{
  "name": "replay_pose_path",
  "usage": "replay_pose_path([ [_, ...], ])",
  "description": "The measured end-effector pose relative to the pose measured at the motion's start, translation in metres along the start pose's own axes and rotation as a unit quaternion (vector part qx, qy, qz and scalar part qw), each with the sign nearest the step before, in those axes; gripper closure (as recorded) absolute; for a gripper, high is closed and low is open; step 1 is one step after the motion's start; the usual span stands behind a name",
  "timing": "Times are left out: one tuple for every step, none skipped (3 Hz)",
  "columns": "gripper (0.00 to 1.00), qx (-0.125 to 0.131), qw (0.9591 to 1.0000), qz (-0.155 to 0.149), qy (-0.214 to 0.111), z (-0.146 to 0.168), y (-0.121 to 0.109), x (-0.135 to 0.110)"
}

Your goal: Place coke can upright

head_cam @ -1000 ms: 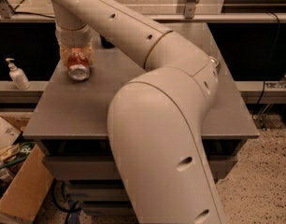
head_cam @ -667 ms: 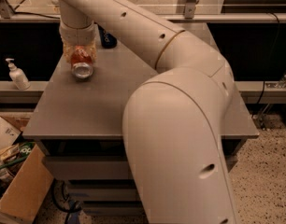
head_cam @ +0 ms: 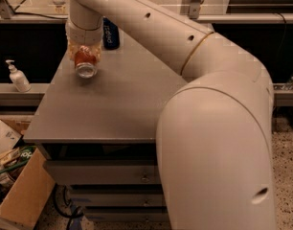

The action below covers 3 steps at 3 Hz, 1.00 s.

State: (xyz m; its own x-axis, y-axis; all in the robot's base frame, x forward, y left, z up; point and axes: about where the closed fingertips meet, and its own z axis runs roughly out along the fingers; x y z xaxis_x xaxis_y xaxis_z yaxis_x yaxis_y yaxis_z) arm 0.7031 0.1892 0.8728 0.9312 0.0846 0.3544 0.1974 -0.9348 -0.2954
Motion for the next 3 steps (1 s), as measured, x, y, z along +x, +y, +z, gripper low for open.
replay_pose_path([
  [1.0,0.001,0.9996,-0.011,0.027,-0.004,-0.001,-0.003],
  [1.0,0.004,0.993,-0.034,0.113,-0.037,-0.004,-0.009],
  [1.0,0.011,0.9818,-0.07,0.176,-0.046,-0.006,-0.028],
])
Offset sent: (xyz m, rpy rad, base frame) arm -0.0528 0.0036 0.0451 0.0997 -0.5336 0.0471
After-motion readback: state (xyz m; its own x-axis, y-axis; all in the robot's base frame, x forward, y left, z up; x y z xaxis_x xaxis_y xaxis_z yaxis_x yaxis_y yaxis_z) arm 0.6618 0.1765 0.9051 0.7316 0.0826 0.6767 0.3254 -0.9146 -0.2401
